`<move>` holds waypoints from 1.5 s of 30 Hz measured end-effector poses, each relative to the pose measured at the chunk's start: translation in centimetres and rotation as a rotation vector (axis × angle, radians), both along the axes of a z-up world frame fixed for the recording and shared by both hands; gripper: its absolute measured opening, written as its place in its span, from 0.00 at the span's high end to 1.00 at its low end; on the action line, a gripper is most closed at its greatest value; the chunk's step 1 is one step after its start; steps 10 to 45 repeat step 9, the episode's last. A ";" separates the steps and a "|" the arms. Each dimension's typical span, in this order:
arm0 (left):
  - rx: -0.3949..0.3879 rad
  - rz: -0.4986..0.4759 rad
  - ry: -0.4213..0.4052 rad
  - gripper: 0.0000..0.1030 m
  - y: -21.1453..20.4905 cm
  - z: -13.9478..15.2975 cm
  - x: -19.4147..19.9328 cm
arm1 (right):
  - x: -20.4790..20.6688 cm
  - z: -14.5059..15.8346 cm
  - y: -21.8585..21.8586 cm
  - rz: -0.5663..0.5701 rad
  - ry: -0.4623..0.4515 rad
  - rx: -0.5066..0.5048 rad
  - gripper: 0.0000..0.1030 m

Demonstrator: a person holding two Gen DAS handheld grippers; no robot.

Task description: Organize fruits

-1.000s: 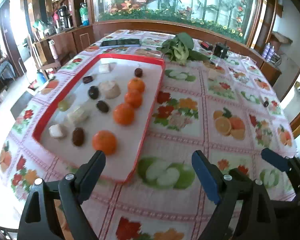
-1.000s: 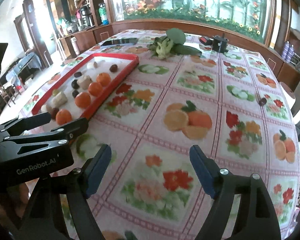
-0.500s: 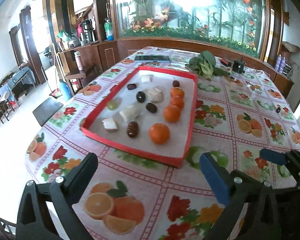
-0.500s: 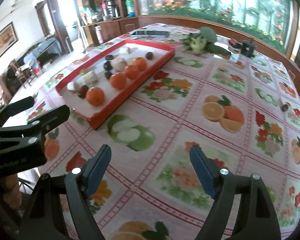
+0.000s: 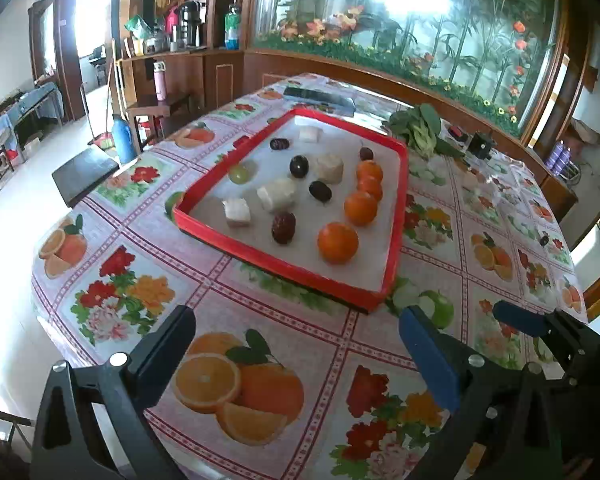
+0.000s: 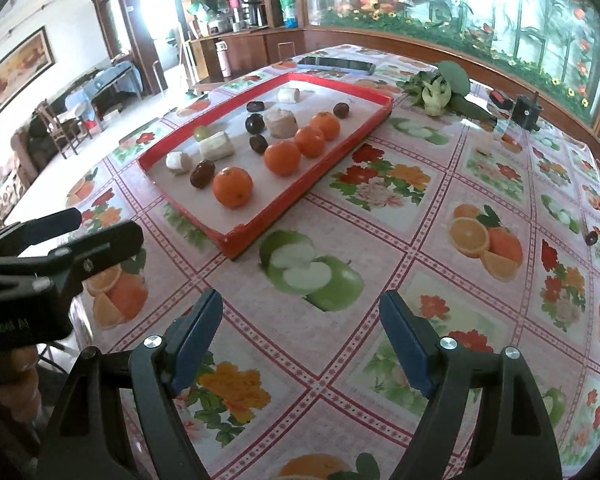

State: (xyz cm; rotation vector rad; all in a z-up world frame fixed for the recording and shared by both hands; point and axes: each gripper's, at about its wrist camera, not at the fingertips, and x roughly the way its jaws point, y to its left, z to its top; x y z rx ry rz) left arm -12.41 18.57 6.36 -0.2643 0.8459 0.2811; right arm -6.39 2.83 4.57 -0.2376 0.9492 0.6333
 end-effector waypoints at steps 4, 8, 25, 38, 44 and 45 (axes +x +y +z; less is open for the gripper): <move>0.014 0.010 0.000 0.00 -0.1 0.1 -0.1 | 0.0 0.3 0.0 -0.007 -0.006 -0.002 0.22; 0.050 0.021 0.010 0.00 -0.3 0.1 0.0 | 0.0 0.4 0.0 -0.011 -0.012 -0.009 0.21; 0.054 0.023 0.010 0.00 -0.3 0.2 0.0 | 0.0 0.4 0.0 -0.013 -0.012 -0.011 0.21; 0.054 0.023 0.010 0.00 -0.3 0.2 0.0 | 0.0 0.4 0.0 -0.013 -0.012 -0.011 0.21; 0.054 0.023 0.010 0.00 -0.3 0.2 0.0 | 0.0 0.4 0.0 -0.013 -0.012 -0.011 0.21; 0.054 0.023 0.010 0.00 -0.3 0.2 0.0 | 0.0 0.4 0.0 -0.013 -0.012 -0.011 0.21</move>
